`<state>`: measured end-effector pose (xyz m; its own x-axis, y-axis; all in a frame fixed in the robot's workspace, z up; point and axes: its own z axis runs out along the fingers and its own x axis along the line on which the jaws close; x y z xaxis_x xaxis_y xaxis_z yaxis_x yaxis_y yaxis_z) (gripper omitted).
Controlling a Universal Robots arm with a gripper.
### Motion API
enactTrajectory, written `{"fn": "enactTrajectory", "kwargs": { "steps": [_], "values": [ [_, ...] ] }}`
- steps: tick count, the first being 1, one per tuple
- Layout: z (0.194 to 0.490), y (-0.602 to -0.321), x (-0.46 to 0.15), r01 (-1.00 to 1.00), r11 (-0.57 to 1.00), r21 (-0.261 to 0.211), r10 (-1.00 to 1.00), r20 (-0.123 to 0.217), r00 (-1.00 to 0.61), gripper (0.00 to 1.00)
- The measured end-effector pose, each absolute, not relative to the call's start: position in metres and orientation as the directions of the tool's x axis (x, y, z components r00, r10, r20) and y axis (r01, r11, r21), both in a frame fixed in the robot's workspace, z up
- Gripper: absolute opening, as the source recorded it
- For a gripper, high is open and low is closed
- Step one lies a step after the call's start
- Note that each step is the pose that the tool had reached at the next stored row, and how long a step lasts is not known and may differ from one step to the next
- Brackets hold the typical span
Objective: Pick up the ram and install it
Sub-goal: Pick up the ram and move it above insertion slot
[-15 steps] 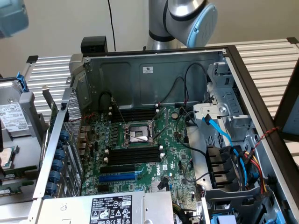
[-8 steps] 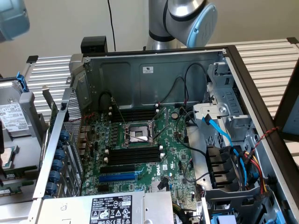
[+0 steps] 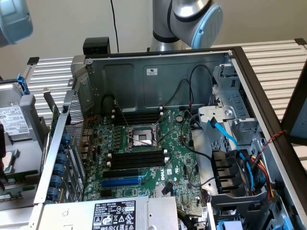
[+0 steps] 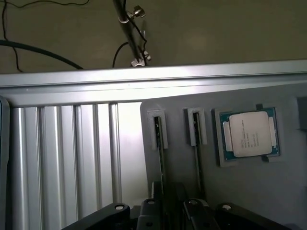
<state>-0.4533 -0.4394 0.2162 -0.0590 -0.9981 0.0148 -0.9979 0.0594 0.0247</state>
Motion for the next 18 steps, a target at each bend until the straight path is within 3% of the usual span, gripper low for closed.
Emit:
{"fn": "enactTrajectory", "kwargs": {
  "steps": [18],
  "values": [
    [0.2102,-0.4406,-0.4538,-0.998,0.059,0.0,-0.998,0.014,-0.059,0.25]
  ]
}}
